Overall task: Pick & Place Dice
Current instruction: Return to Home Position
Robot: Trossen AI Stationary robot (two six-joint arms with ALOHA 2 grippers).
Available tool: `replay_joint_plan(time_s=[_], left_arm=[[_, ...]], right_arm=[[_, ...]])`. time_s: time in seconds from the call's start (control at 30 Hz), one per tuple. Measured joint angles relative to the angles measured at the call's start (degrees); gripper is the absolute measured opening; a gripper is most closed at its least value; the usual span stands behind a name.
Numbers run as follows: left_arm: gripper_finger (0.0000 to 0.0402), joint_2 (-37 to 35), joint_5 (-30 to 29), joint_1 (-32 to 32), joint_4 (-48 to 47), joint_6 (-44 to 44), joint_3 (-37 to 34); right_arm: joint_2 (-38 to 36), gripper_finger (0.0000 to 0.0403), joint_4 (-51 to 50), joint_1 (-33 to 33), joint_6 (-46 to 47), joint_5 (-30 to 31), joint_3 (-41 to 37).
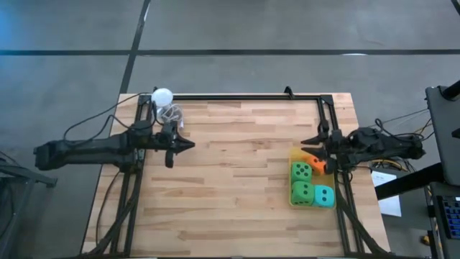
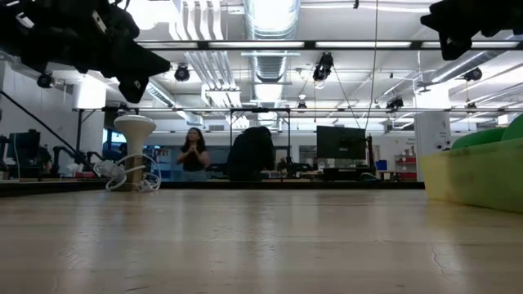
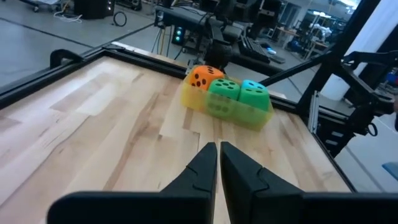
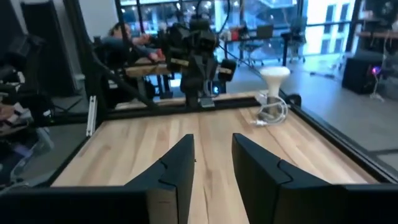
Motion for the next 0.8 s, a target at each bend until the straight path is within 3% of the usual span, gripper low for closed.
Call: replay_joint_plan(time_s=[0.6,0.8], left_arm=[[0.0026,5.6,0.6,0.0,1.9,3.9,-0.1],[0.0026,6.7,1.1,0.0,8.7,5.5,-4.4]], right_arm=[[-3.3,0.0088,21.0,-3.4,-0.4,-2.8,-12.9],[-3.2,0.0088,25.6,-3.7,-0.5,-2.8,-17.4]])
